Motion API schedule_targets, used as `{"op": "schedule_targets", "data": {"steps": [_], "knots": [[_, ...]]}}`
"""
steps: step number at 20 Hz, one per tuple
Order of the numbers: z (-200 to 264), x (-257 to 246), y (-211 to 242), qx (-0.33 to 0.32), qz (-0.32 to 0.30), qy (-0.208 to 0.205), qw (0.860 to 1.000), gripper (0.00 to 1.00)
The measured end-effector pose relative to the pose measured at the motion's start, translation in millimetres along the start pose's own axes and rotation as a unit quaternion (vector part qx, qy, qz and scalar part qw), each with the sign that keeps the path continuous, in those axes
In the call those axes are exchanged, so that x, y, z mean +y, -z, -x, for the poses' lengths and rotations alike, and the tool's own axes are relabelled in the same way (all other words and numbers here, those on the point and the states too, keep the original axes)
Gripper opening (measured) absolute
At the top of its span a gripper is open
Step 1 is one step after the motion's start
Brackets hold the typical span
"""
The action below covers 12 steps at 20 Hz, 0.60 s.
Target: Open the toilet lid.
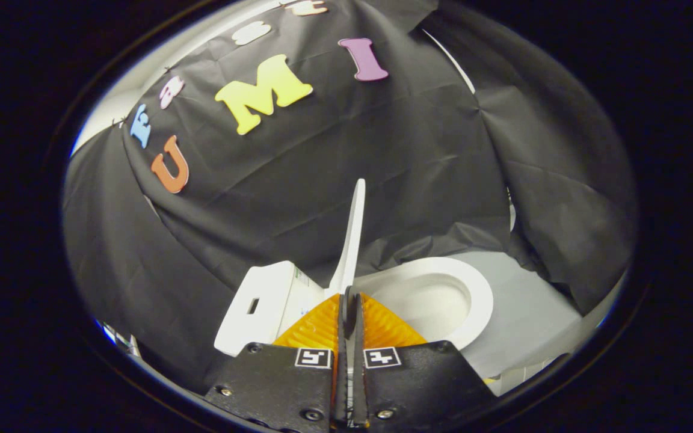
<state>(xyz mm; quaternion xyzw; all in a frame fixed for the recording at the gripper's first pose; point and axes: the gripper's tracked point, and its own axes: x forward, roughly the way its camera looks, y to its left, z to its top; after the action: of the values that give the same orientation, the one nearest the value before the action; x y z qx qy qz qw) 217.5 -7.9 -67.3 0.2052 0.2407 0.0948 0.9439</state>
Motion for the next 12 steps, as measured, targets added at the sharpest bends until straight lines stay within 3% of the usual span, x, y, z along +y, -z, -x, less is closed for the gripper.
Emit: {"op": "schedule_targets", "data": {"steps": [12], "knots": [[-1.2, 1.9, 1.3, -0.008, 0.041, -0.011, 0.999, 0.07]]}}
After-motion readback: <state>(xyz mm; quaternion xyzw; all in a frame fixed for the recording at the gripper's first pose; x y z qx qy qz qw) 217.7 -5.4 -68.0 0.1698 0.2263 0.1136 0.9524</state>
